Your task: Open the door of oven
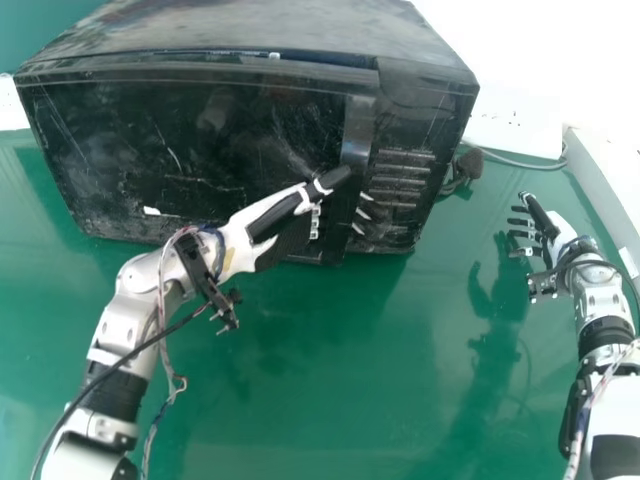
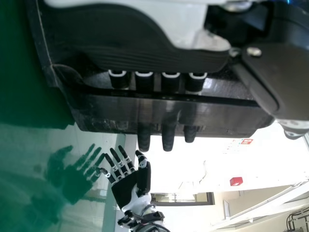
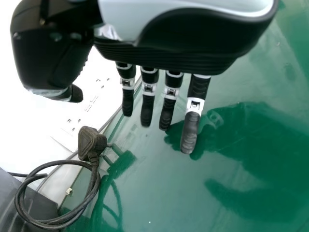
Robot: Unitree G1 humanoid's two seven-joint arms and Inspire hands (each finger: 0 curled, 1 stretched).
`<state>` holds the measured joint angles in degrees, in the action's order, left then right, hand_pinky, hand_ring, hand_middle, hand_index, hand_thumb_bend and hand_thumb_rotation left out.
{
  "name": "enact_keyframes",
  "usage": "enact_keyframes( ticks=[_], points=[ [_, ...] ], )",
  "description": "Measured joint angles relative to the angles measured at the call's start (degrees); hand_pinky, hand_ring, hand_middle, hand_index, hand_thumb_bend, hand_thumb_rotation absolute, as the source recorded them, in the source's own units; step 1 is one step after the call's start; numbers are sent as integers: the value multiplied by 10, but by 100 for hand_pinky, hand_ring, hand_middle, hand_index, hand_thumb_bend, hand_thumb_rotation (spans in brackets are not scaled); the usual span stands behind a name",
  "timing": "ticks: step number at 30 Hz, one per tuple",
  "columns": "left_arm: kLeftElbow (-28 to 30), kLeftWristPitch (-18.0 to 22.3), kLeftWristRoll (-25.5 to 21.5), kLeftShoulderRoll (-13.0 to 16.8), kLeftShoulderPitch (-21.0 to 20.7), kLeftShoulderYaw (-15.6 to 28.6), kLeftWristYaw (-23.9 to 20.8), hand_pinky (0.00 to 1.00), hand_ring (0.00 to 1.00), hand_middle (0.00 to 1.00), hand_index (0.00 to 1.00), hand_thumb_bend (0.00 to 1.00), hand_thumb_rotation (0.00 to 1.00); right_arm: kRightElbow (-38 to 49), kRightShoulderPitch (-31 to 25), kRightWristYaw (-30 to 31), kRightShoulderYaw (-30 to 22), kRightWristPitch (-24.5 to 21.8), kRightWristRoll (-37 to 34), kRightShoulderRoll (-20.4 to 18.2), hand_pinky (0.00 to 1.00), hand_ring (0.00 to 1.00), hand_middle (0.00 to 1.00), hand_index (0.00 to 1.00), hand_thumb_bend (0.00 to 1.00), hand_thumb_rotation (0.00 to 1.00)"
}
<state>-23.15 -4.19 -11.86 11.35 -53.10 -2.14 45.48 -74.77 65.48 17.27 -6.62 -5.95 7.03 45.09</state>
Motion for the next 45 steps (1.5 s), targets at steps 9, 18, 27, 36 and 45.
enact_keyframes(
  ticks=[9,18,27,36,45],
  points=[
    [56,-25,-5,10,29,-1,12,42,53,59,67,93,69,0,0,1,-2,0,-2,0,68,78,82,92,56,49],
    [119,-57,-19,26,57,0,24,42,54,58,67,94,70,0,1,1,2,0,1,0,62,74,82,91,55,47],
    [190,-84,-23,35,94,-1,12,42,54,58,69,95,71,0,1,1,2,0,1,0,65,76,81,90,58,46],
    [202,-93,-51,39,112,5,14,37,50,56,66,90,67,0,1,0,1,0,1,0,68,77,82,89,57,47],
    [236,-94,-69,52,143,7,16,34,44,52,64,94,65,0,0,2,0,2,0,-1,71,78,82,87,57,43]
  ],
)
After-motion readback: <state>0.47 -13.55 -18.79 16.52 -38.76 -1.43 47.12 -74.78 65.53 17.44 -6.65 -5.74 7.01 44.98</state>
